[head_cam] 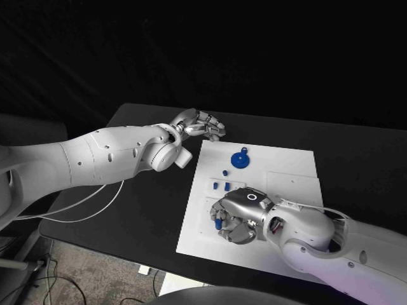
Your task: Assemble the parts on the task board
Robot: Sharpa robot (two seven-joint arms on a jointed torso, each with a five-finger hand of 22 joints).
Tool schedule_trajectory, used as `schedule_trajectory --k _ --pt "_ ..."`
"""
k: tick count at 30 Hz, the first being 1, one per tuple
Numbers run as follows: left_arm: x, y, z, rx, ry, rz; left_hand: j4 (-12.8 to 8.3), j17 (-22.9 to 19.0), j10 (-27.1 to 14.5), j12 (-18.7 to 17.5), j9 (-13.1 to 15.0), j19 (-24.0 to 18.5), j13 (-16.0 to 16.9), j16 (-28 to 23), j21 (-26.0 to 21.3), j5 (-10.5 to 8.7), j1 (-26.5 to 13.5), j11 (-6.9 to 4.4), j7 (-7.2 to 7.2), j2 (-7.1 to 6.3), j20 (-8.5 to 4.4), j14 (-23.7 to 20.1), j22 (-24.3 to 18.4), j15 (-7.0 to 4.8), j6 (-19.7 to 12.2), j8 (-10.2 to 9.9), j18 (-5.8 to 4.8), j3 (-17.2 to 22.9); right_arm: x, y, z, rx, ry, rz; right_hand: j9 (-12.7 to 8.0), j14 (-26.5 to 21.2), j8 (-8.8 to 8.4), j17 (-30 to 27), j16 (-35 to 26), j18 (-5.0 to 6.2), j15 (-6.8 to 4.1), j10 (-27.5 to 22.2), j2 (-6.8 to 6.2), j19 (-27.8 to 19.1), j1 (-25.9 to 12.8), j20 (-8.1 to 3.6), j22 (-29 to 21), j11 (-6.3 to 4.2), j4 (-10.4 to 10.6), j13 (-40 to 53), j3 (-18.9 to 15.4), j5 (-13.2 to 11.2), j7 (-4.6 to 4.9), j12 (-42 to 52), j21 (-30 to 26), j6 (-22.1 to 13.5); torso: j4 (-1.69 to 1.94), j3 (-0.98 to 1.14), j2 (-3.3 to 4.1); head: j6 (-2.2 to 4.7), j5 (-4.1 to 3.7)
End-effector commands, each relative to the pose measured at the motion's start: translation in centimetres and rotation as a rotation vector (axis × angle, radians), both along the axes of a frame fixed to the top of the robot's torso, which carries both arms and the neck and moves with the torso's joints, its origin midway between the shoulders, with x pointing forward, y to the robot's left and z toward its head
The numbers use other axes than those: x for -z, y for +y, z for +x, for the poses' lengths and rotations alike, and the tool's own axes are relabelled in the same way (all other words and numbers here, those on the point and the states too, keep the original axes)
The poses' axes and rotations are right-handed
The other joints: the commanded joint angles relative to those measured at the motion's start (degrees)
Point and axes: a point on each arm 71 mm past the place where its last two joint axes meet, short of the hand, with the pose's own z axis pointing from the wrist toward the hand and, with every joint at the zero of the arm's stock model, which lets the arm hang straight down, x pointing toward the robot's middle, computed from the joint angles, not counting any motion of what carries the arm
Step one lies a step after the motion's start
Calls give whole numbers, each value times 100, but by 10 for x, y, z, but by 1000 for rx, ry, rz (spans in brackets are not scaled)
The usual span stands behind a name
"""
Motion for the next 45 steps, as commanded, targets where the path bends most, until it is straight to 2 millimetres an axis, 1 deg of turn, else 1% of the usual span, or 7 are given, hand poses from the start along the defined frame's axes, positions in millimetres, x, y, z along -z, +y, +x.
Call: schedule_trajectory --k 1,15,26,40,42,43,45 --pt "0 -3 -1 20 4 -5 25 7 -40 -24 -10 27 -6 -23 -28 5 -65 14 2 4 11 -9 9 46 -49 24 64 0 5 -4 1 28 20 -4 -13 -2 -36 6 19 32 33 31 -56 -34 -7 -11 80 4 9 21 -56 11 10 48 -15 -54 4 1 -1 1 -8" --pt "0 -2 -1 29 12 -5 17 24 -52 -29 -15 25 -10 -43 -38 8 -53 18 2 -6 13 -18 16 50 -56 26 67 0 -1 -18 -3 57 39 52 -96 69 -112 37 94 32 11 111 -106 44 1 -44 94 -16 105 193 -250 35 9 297 39 -176 1 0 -1 11 -18" --pt "0 1 0 19 11 0 15 36 -63 -31 -20 16 -14 -63 -48 3 -54 22 6 -19 19 -30 22 56 -65 26 65 -5 -29 -62 25 272 354 282 -174 139 -127 185 401 32 -39 1 17 158 -89 -145 137 -69 141 731 -611 268 -37 928 278 -177 -11 9 -5 151 -165" --pt "2 1 1 16 14 2 20 46 -67 -31 -23 9 -15 -75 -54 0 -58 25 8 -19 23 -33 27 60 -69 28 64 -8 -50 -130 68 464 551 363 -264 -36 -127 379 925 32 -33 -698 365 3 -1 -163 134 -56 -212 1850 -734 383 -23 2075 748 -145 -9 23 -15 384 -496" --pt "2 1 1 17 15 2 21 48 -67 -31 -24 9 -15 -76 -55 0 -59 25 8 -19 24 -33 28 60 -69 29 64 -9 -50 -143 76 510 548 336 -289 -186 -146 503 1143 32 9 -1046 341 -90 -47 -150 138 -7 -211 2194 -755 176 11 2418 859 -178 -15 22 -20 409 -575" --pt "3 0 1 18 15 2 22 49 -68 -31 -24 9 -15 -77 -56 0 -60 25 8 -18 24 -33 28 60 -69 29 64 -9 -50 -150 80 539 541 326 -305 -354 -181 645 1324 32 192 -1451 294 -155 -85 -130 140 37 -211 2623 -844 -2 -15 2917 913 -262 -18 18 -18 427 -609" --pt "3 0 1 22 19 1 24 50 -68 -31 -24 9 -16 -78 -56 0 -61 25 8 -17 24 -33 29 60 -69 29 64 -9 -50 -162 82 571 542 307 -224 -461 -89 851 1638 32 31 -1861 334 -130 -59 -148 140 6 -134 3257 -864 24 60 3794 1114 -179 -25 20 -21 446 -658"
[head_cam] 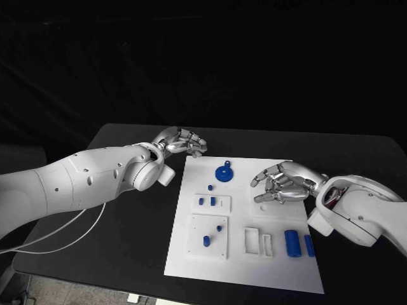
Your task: Assemble the parts on the task board
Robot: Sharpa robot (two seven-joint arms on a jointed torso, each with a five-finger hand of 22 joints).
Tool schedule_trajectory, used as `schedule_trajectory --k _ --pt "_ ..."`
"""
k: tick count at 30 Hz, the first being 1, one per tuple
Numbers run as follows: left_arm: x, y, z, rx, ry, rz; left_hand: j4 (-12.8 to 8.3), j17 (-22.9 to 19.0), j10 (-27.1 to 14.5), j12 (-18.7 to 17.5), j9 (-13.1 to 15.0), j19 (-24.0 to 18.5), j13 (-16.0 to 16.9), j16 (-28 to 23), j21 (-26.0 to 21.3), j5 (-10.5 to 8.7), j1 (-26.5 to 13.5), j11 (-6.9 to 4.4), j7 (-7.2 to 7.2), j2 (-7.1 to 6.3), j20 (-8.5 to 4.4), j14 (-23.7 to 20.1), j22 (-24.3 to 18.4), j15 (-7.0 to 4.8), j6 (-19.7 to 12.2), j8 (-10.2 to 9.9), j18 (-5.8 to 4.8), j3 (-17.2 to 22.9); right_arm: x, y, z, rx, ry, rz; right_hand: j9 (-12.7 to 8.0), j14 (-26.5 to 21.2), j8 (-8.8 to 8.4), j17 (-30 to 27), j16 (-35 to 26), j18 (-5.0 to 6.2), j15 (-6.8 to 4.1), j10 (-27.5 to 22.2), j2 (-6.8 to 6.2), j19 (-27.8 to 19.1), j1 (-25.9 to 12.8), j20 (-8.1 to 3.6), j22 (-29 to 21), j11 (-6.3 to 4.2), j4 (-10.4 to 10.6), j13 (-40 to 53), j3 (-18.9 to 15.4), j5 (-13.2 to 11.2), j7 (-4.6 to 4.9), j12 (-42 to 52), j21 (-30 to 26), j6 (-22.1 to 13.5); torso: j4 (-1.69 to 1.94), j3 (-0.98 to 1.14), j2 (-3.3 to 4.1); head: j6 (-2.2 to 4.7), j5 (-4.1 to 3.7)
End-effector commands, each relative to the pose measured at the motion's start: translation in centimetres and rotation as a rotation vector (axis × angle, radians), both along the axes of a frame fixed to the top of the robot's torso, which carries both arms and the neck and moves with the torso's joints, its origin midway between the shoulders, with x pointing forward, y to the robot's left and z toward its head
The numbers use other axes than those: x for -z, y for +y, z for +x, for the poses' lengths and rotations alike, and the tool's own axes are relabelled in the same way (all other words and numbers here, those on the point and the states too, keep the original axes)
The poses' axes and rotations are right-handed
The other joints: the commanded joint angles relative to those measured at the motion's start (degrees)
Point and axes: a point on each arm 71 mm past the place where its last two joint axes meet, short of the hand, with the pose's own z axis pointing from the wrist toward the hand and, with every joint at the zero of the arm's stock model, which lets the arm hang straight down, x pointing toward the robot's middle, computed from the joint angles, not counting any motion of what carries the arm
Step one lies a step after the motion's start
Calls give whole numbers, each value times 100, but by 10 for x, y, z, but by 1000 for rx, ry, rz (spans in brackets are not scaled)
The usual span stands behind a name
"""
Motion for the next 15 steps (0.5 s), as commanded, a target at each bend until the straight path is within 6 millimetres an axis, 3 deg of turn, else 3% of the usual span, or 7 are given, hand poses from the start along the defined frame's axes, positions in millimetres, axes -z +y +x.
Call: schedule_trajectory --k 1,3,5,7,9,12,15 --pt "1 -2 -1 22 4 -5 24 10 -51 -31 -9 9 -7 -34 -33 -1 -62 8 6 -17 24 -15 9 43 -31 30 65 -10 8 -16 0 38 120 -50 74 -70 81 126 211 127 -85 -871 8 35 -54 -27 144 78 70 406 -25 -25 35 579 144 91 -7 -1 -4 53 -157" --pt "3 -2 -2 27 12 -7 28 13 -50 -30 -9 9 -7 -35 -34 -2 -65 8 6 -15 25 -13 11 43 -31 30 65 -11 12 -22 0 37 177 -99 228 13 233 221 380 127 -148 -781 40 165 -259 -93 144 13 254 697 -128 78 -32 1112 341 257 -12 -3 -1 70 -235" --pt "6 -1 -3 24 17 -9 36 19 -51 -29 -11 9 -7 -39 -36 -5 -74 8 7 -14 26 -11 13 43 -32 32 65 -14 14 -28 0 43 207 -131 287 95 273 260 458 127 -178 -700 76 253 -399 -139 143 -20 389 774 -164 89 -64 1285 431 286 -22 -3 -4 85 -333" --pt "7 0 -4 20 18 -11 44 24 -52 -29 -12 10 -7 -43 -37 -6 -82 9 8 -11 27 -11 16 44 -33 33 65 -17 16 -35 0 62 232 -167 410 286 365 315 576 127 -259 -492 205 423 -460 -272 139 -102 503 889 -121 146 -141 1571 606 378 -26 -2 -15 109 -437" --pt "8 2 -4 18 19 -10 45 25 -52 -29 -13 10 -8 -44 -37 -6 -84 9 8 -11 27 -11 17 44 -34 33 65 -18 16 -38 -2 48 255 -194 501 417 398 349 606 127 -310 -351 230 537 -555 -367 124 -145 658 937 -2 10 -187 1704 705 396 -29 3 -31 88 -528" --pt "12 5 -6 14 27 -10 50 30 -53 -28 -14 9 -8 -49 -39 -7 -92 9 9 -14 28 -12 20 45 -35 34 65 -22 10 -46 -2 38 283 -228 585 539 408 402 620 127 -332 -212 260 646 -733 -418 112 -166 807 980 9 -17 -206 1797 783 376 -53 13 -65 48 -636" --pt "18 7 -8 8 37 -13 55 34 -54 -28 -15 9 -8 -53 -40 -8 -99 9 9 -16 28 -12 22 46 -37 34 65 -26 4 -57 -3 43 312 -268 676 631 443 468 618 127 -361 -106 269 715 -799 -441 91 -193 830 1012 22 -22 -234 1843 808 401 -86 18 -107 16 -696"
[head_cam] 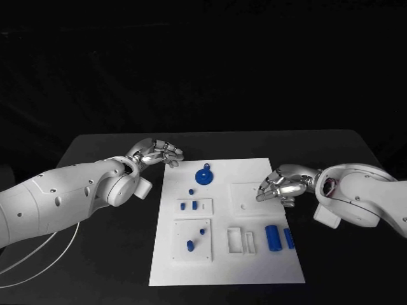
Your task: Assemble the parts on the task board
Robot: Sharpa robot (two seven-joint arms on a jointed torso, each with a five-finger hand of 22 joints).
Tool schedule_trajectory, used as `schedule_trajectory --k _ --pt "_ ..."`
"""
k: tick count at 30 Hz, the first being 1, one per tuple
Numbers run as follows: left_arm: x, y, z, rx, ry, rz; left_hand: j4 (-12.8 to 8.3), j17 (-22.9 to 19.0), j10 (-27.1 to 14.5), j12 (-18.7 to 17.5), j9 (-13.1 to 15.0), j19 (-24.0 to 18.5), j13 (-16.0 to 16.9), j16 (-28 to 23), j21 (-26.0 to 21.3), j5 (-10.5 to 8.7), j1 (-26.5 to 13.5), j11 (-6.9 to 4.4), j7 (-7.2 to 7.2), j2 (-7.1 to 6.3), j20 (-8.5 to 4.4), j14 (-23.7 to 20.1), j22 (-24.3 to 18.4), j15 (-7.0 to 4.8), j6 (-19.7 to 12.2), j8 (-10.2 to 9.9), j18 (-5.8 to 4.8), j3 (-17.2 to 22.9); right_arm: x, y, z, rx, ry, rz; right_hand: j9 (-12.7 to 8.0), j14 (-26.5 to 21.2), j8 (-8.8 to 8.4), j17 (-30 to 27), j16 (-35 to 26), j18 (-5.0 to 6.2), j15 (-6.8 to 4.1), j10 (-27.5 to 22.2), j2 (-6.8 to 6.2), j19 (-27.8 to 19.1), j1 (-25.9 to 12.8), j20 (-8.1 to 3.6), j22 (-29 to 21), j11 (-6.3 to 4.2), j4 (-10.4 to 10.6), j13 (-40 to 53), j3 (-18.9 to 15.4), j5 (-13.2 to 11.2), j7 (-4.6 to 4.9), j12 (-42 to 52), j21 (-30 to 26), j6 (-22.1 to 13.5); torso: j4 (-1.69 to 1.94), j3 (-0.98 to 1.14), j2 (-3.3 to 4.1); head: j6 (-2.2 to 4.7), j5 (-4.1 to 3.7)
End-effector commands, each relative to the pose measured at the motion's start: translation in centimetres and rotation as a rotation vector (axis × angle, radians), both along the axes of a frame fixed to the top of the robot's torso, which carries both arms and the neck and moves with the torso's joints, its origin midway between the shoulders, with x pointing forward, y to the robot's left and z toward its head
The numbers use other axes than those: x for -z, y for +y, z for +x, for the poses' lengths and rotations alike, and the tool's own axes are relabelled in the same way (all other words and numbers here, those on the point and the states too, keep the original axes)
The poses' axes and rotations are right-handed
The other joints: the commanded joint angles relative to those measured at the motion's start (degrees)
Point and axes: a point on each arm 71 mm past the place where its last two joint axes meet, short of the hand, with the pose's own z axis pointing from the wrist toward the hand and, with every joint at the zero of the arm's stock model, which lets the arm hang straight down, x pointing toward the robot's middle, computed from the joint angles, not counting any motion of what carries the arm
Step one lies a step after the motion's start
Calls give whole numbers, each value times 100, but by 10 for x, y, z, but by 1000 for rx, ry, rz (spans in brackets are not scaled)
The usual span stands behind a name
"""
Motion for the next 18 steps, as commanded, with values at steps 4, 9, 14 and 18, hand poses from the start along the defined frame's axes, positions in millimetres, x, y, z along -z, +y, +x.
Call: schedule_trajectory --k 4,9,14,18 --pt "3 -4 -4 11 4 -17 40 13 -35 -28 -10 10 -9 -34 -41 -7 -50 -11 9 -8 28 -11 10 46 -38 35 66 -9 -4 -26 -13 -52 205 -172 103 121 -21 86 -38 179 -36 -96 79 350 -111 -296 66 -174 19 41 40 -20 -53 21 9 124 -76 -1 -123 -101 -220" --pt "4 -10 -10 30 11 -25 43 20 -35 -27 -11 9 -10 -40 -43 -8 -57 -11 8 -19 28 -12 15 46 -38 38 68 -14 -2 -32 -19 -23 206 -181 144 108 -59 143 -95 179 -4 -140 156 306 -183 -279 66 -143 35 60 66 -120 -23 -20 -8 61 -123 -13 -215 -157 -325" --pt "7 -11 -12 31 13 -23 59 29 -36 -26 -14 9 -10 -50 -46 -12 -74 -11 8 -26 29 -12 21 47 -38 41 68 -21 12 -26 -31 -25 233 -204 220 161 -5 212 -122 179 -30 -85 182 337 -251 -254 75 -179 34 78 84 -52 -62 -29 25 188 -145 -22 -308 -216 -372" --pt "12 -12 -14 31 21 -22 67 35 -37 -25 -15 9 -11 -55 -47 -13 -82 -10 8 -29 30 -13 24 48 -39 42 68 -23 19 -25 -35 -13 245 -245 257 187 13 247 -150 179 -47 -62 155 347 -344 -244 74 -197 86 84 82 -73 -83 -48 32 245 -162 -32 -360 -262 -403"
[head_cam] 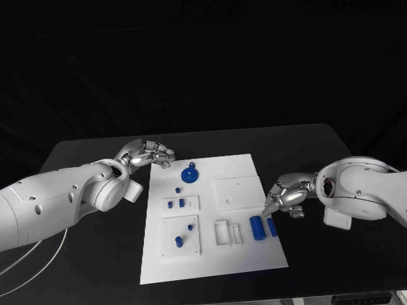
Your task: Assemble the parts on the task board
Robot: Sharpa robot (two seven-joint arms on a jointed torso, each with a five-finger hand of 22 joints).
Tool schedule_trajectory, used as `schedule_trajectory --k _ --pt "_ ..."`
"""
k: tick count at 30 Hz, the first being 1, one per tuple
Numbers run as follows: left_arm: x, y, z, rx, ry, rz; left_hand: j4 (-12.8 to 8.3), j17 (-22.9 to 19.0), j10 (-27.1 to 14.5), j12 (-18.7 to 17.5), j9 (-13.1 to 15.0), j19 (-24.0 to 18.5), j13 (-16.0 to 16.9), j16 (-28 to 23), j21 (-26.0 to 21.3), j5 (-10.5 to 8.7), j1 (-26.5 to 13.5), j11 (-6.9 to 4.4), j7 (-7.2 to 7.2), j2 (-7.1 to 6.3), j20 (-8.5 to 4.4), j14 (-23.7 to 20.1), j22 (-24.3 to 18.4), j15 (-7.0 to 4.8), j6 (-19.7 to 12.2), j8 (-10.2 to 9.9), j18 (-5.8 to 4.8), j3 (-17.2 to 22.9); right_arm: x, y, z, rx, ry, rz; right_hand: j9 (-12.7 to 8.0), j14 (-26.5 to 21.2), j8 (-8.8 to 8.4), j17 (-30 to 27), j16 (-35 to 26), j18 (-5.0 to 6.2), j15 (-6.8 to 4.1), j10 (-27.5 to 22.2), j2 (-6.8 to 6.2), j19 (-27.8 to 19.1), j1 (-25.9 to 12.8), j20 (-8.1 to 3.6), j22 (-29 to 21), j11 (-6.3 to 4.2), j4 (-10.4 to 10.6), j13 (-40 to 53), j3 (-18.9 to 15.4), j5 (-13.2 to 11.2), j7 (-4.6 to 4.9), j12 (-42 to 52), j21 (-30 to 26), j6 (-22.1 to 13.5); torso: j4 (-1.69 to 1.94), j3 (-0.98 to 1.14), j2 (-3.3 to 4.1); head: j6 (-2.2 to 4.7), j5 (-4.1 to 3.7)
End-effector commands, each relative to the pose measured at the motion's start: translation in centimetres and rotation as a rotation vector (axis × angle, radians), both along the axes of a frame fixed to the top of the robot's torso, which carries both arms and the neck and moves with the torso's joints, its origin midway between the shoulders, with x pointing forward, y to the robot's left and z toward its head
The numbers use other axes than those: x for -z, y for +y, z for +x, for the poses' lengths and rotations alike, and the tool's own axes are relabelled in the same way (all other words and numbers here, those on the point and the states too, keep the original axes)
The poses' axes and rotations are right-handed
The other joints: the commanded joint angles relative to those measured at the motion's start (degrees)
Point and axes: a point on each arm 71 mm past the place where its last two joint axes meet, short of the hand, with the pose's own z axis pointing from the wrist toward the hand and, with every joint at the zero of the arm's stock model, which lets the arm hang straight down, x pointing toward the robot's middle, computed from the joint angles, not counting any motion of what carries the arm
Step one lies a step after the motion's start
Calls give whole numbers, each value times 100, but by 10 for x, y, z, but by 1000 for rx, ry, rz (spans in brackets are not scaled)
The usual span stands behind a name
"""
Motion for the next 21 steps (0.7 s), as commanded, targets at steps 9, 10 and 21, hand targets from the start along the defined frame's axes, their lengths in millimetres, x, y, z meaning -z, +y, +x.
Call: schedule_trajectory --k 9,10,21 --pt "17 -7 -11 10 35 -15 57 18 -46 -28 -11 1 -9 -53 -33 -10 -69 -7 9 -3 33 -7 14 35 -47 21 94 5 19 3 -8 -48 -36 -186 176 158 63 130 -142 182 -95 -5 -86 286 -323 -220 51 -205 277 32 227 -88 -125 -105 47 318 -40 -74 -252 -233 -18" --pt "18 -7 -12 12 40 -14 58 20 -48 -29 -11 -1 -9 -56 -34 -11 -71 -7 9 -5 33 -8 15 36 -48 21 93 5 19 5 -9 -56 -42 -192 190 171 45 149 -158 182 -94 8 -144 304 -365 -229 47 -218 359 37 322 -89 -111 -117 51 302 -39 -77 -260 -243 -18" --pt "23 -13 -20 34 62 -25 77 33 -57 -31 -17 -11 -12 -74 -42 -10 -83 -3 12 -1 38 -15 24 40 -55 21 93 5 29 19 -10 -68 -63 -215 235 225 -24 240 -211 182 -74 47 -226 327 -799 -236 57 -198 663 79 200 -98 -93 -145 81 261 -17 -127 -330 -334 -20"
